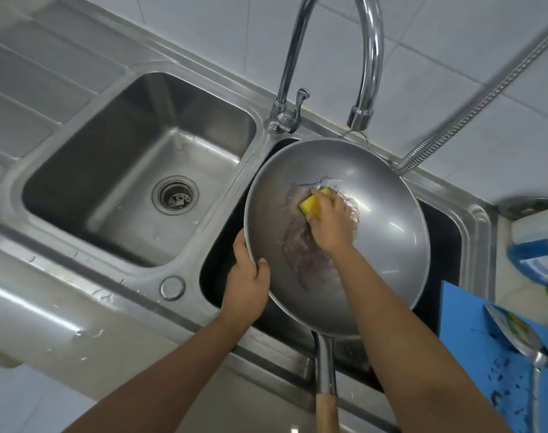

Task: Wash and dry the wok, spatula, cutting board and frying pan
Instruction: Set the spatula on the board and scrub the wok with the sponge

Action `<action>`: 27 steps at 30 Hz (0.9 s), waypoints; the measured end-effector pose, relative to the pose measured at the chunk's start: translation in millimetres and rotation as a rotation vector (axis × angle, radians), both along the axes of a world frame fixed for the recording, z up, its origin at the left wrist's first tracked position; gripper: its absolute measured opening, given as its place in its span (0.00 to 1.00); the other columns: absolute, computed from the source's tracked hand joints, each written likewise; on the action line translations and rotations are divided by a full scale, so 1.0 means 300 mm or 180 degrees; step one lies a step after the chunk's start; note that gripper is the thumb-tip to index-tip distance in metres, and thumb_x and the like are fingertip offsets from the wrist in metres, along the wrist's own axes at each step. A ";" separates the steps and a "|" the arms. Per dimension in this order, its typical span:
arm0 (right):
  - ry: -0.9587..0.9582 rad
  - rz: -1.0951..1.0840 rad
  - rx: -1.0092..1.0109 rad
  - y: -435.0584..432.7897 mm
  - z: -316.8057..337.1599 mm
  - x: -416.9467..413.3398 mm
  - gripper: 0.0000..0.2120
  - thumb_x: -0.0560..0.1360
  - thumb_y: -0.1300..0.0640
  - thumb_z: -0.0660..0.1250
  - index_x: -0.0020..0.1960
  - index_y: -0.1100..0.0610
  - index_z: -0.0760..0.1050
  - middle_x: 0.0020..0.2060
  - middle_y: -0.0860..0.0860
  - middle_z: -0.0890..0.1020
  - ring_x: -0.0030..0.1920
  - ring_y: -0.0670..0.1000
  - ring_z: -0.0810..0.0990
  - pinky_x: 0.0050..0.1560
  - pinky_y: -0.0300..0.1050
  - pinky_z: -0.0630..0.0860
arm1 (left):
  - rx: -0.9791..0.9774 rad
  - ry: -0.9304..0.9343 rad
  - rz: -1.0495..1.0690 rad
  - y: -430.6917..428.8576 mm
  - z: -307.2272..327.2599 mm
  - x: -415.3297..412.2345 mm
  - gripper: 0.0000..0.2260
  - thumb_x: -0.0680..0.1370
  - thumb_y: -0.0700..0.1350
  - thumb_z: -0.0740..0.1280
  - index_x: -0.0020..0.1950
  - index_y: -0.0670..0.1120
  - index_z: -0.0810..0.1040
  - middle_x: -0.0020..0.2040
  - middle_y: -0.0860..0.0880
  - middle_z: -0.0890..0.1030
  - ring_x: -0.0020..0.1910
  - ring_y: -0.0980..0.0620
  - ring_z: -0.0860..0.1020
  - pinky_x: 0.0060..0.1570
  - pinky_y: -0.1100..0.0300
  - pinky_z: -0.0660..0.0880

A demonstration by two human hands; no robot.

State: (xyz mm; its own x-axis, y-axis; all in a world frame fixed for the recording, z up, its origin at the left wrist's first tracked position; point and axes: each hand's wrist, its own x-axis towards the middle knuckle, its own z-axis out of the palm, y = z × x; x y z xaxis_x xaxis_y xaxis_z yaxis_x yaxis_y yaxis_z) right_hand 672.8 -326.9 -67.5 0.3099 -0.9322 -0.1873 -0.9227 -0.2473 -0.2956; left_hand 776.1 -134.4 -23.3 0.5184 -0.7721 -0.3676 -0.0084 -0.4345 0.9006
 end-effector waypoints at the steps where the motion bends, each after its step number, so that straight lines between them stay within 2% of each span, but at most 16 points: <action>1: 0.0199 -0.0186 -0.0175 -0.025 -0.006 -0.041 0.26 0.77 0.50 0.64 0.73 0.40 0.61 0.73 0.54 0.62 0.70 0.62 0.63 0.68 0.62 0.63 | 0.0010 0.0025 -0.0003 0.001 -0.001 0.001 0.28 0.82 0.42 0.59 0.78 0.55 0.49 0.54 0.50 0.78 0.48 0.57 0.79 0.49 0.58 0.77; 4: 0.0611 -0.0689 -0.0390 -0.003 -0.016 -0.171 0.28 0.79 0.48 0.61 0.76 0.41 0.55 0.74 0.56 0.62 0.69 0.63 0.63 0.68 0.62 0.61 | 0.0020 0.0062 -0.0035 0.002 0.004 0.004 0.28 0.82 0.41 0.58 0.78 0.55 0.49 0.52 0.52 0.78 0.47 0.58 0.78 0.46 0.63 0.74; 6: 0.0656 -0.0729 -0.0349 0.086 -0.023 -0.227 0.34 0.78 0.48 0.62 0.79 0.48 0.48 0.74 0.57 0.62 0.67 0.64 0.65 0.68 0.61 0.60 | 0.0005 0.0074 -0.0050 0.001 0.008 0.004 0.29 0.82 0.41 0.58 0.78 0.56 0.49 0.50 0.54 0.78 0.45 0.60 0.78 0.42 0.66 0.72; 8: 0.0604 -0.0733 -0.0123 0.210 -0.017 -0.236 0.37 0.78 0.48 0.61 0.79 0.56 0.44 0.75 0.59 0.61 0.69 0.63 0.64 0.71 0.61 0.57 | -0.0014 0.0081 -0.0039 0.002 0.007 0.004 0.29 0.82 0.41 0.58 0.78 0.55 0.49 0.50 0.53 0.78 0.45 0.60 0.77 0.44 0.63 0.73; 11: 0.0171 -0.0460 0.0528 0.355 0.007 -0.157 0.37 0.80 0.47 0.58 0.78 0.57 0.40 0.77 0.58 0.54 0.74 0.60 0.56 0.74 0.60 0.51 | 0.0048 -0.0015 -0.0037 0.003 0.001 0.006 0.29 0.81 0.41 0.59 0.78 0.54 0.49 0.52 0.47 0.80 0.45 0.52 0.79 0.47 0.54 0.77; 13: -0.0332 -0.0172 0.0728 0.374 0.023 -0.059 0.37 0.80 0.47 0.59 0.78 0.55 0.40 0.77 0.56 0.53 0.75 0.59 0.55 0.75 0.59 0.52 | 0.0061 -0.0121 -0.0041 0.003 -0.001 0.005 0.29 0.81 0.40 0.59 0.78 0.52 0.49 0.53 0.44 0.80 0.45 0.48 0.80 0.47 0.52 0.78; 16: -0.0930 0.0233 0.0567 0.296 0.013 0.081 0.34 0.80 0.49 0.60 0.78 0.55 0.44 0.78 0.54 0.50 0.77 0.57 0.52 0.75 0.60 0.51 | 0.0003 -0.0262 -0.0109 0.001 -0.007 0.003 0.29 0.81 0.41 0.59 0.78 0.52 0.50 0.55 0.45 0.81 0.47 0.48 0.80 0.49 0.52 0.78; 19: -0.0836 0.0454 0.0110 0.095 -0.011 0.145 0.33 0.81 0.48 0.59 0.78 0.57 0.47 0.79 0.55 0.47 0.77 0.58 0.49 0.76 0.59 0.48 | 0.0027 -0.0119 -0.0124 0.002 -0.019 0.008 0.29 0.82 0.43 0.59 0.78 0.56 0.49 0.58 0.48 0.79 0.51 0.50 0.80 0.54 0.50 0.79; 22: -0.0408 0.0023 -0.0422 -0.102 -0.022 0.122 0.34 0.80 0.46 0.57 0.78 0.59 0.47 0.78 0.58 0.44 0.77 0.60 0.46 0.75 0.61 0.46 | 0.0039 0.0029 -0.0152 0.003 -0.025 0.012 0.28 0.82 0.44 0.58 0.77 0.58 0.48 0.57 0.48 0.79 0.50 0.52 0.80 0.54 0.51 0.79; 25: -0.0576 -0.1112 -0.0236 -0.140 -0.011 0.119 0.36 0.81 0.46 0.57 0.79 0.59 0.44 0.78 0.59 0.41 0.78 0.61 0.43 0.75 0.63 0.45 | 0.0006 0.0044 -0.0154 0.002 -0.025 0.013 0.28 0.82 0.44 0.58 0.77 0.58 0.47 0.56 0.49 0.79 0.50 0.53 0.80 0.54 0.51 0.79; 26: -0.0695 -0.1146 -0.0155 -0.113 -0.010 0.137 0.36 0.81 0.46 0.56 0.79 0.59 0.42 0.78 0.59 0.40 0.78 0.61 0.43 0.75 0.62 0.45 | 0.0026 0.0042 -0.0154 0.003 -0.025 0.014 0.28 0.82 0.45 0.58 0.77 0.59 0.47 0.55 0.49 0.79 0.49 0.53 0.80 0.53 0.50 0.79; 27: -0.0857 -0.0861 -0.0145 -0.073 -0.007 0.158 0.35 0.81 0.46 0.56 0.79 0.56 0.41 0.78 0.59 0.40 0.78 0.60 0.43 0.76 0.61 0.45 | 0.0045 0.0038 -0.0163 0.004 -0.025 0.014 0.28 0.82 0.45 0.58 0.77 0.59 0.47 0.54 0.49 0.80 0.47 0.53 0.80 0.52 0.49 0.80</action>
State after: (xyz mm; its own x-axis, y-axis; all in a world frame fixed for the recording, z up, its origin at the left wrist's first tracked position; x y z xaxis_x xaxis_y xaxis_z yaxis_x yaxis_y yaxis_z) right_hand 720.1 -348.8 -69.6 0.0839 -0.9925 -0.0893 -0.8472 -0.0239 -0.5307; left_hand 780.4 -133.1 -30.8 0.4739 -0.7922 -0.3846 -0.0203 -0.4465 0.8946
